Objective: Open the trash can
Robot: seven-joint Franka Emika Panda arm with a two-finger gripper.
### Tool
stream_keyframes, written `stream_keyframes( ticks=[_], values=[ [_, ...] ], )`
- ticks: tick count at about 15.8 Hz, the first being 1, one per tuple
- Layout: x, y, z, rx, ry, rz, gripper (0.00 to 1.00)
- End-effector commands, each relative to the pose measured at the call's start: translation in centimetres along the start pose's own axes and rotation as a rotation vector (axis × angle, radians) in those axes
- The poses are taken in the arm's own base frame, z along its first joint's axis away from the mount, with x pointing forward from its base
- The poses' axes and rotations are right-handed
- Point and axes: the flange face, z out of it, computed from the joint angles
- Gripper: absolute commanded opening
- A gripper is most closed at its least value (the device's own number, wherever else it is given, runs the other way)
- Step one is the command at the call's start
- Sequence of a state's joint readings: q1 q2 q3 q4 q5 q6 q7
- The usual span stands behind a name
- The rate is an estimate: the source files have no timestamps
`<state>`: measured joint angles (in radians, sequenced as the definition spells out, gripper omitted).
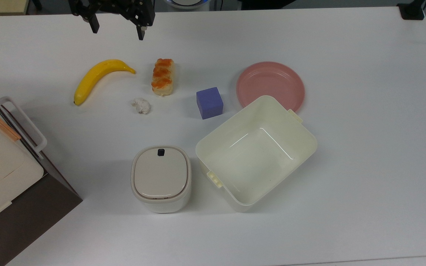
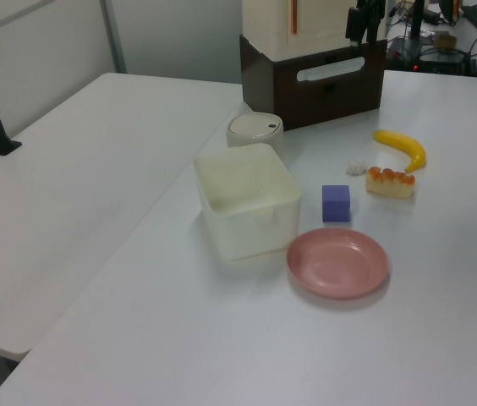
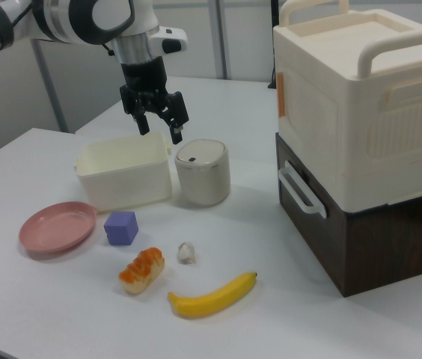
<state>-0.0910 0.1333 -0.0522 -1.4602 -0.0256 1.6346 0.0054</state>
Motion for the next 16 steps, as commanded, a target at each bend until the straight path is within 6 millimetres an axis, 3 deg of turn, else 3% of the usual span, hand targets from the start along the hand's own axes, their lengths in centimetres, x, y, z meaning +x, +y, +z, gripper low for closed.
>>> stream_keyframes(
  ticks=[1,16],
  values=[
    [-0.56,-0.18,-0.12,0.024,0.016,0.004,1.00],
    [-0.45,-0.27,0.16,0.022,0.011,-0.020,1.00]
  ],
)
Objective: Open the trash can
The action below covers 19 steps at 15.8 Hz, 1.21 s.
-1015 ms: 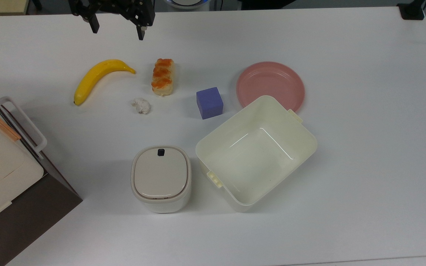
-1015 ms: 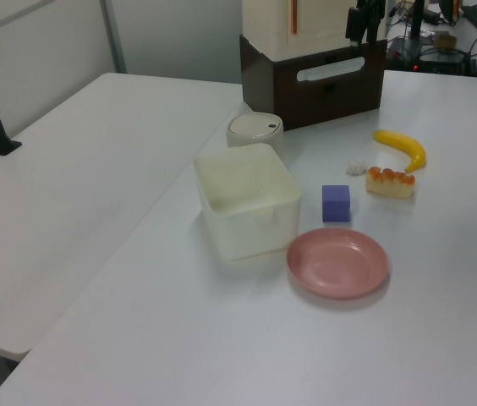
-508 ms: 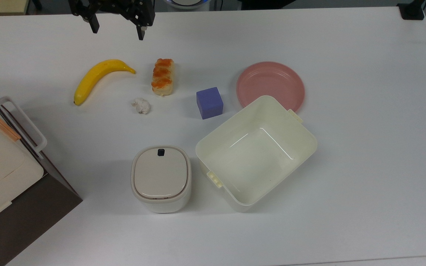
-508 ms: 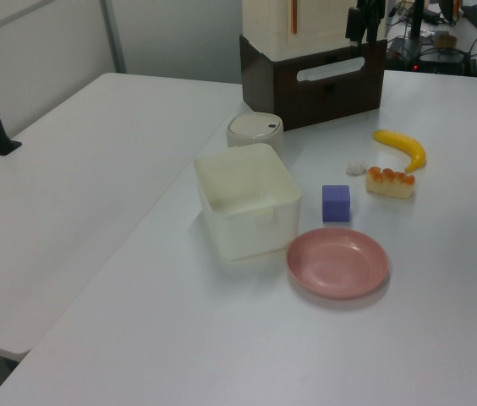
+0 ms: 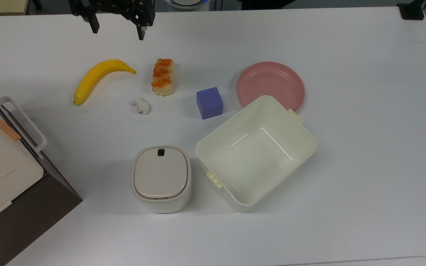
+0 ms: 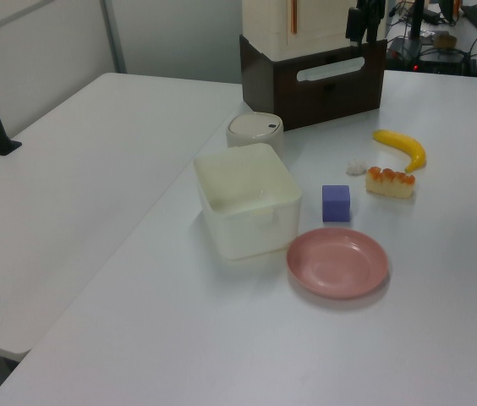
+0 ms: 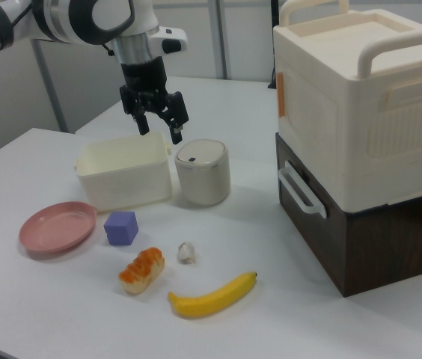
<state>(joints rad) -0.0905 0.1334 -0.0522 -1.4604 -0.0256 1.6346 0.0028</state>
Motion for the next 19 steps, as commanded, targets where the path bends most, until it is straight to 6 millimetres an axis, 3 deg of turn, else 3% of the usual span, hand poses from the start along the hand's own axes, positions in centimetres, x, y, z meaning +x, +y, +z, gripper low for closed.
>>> stream_keyframes(
  ticks=[1,19],
  values=[
    [-0.46,-0.24,0.16,0.022,0.010,-0.017,1.00],
    [-0.20,-0.40,0.56,0.015,0.006,-0.037,1.00]
  ],
)
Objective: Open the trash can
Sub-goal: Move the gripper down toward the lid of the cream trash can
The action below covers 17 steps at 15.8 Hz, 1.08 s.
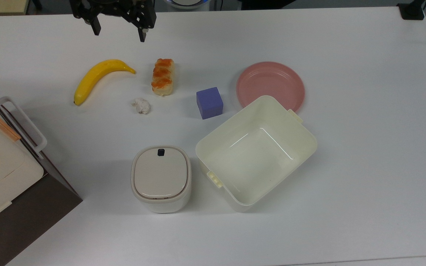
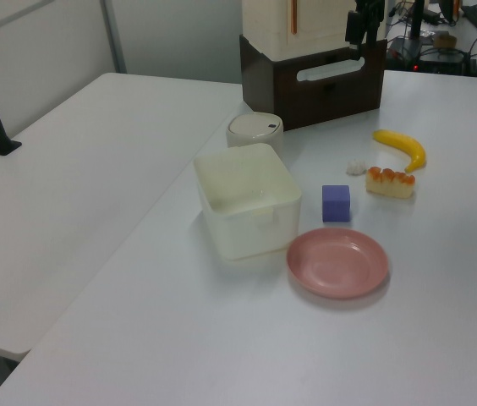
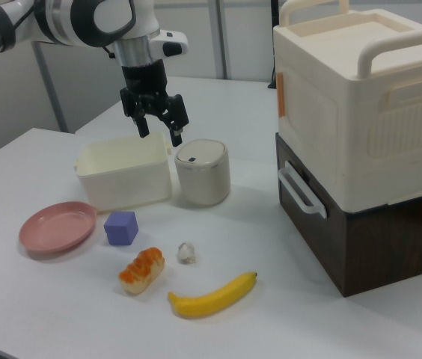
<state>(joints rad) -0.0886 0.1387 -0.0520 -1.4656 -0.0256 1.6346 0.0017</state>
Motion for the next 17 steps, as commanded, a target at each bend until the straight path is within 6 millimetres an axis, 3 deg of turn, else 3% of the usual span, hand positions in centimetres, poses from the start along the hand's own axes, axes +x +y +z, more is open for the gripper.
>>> stream_keyframes(
  ticks=[1,6,7,8,10,12,17],
  values=[
    [-0.3,-0.3,0.0,0.015,0.016,-0.035,1.00],
    [-0.2,-0.3,0.4,0.014,0.010,-0.033,0.98],
    [0.1,-0.4,0.7,0.012,0.007,-0.022,0.85],
    [0.5,-0.6,1.4,0.004,0.002,-0.026,0.50],
    [1.9,-1.6,2.2,-0.016,0.052,-0.047,0.00],
    [2.9,-2.7,2.7,-0.037,0.101,-0.069,0.00],
    [6.6,-5.8,7.2,-0.121,0.093,-0.109,0.00]
  ],
)
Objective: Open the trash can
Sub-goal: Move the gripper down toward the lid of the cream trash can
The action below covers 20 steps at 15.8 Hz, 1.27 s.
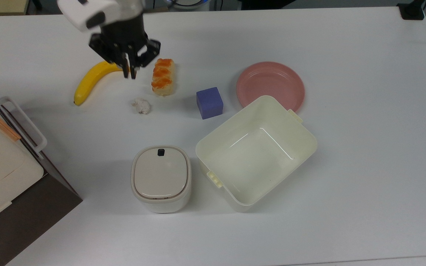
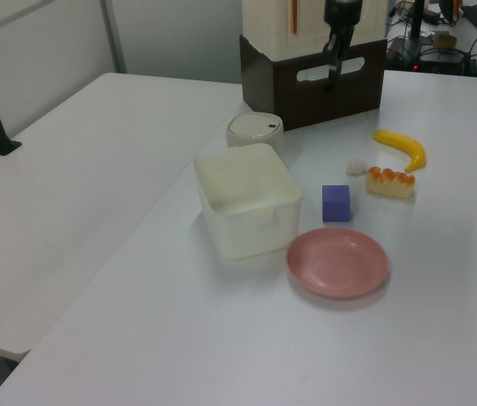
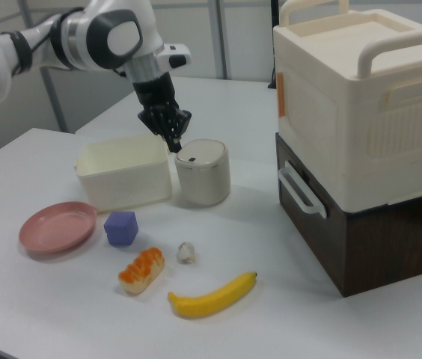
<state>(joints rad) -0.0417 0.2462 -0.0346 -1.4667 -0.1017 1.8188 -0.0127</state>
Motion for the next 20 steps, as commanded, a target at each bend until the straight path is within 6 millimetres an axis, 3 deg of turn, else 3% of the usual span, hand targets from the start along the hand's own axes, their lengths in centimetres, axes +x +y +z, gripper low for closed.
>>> stream_keyframes(
  ticks=[1,6,10,20],
  values=[
    [3.6,-2.5,3.1,-0.069,0.028,0.027,0.00],
    [7.1,-3.4,4.7,-0.089,0.129,0.221,0.00],
    [8.4,-3.6,4.9,-0.116,0.253,0.375,0.00],
    [8.5,-8.6,9.6,-0.187,0.216,0.284,0.00]
  ],
)
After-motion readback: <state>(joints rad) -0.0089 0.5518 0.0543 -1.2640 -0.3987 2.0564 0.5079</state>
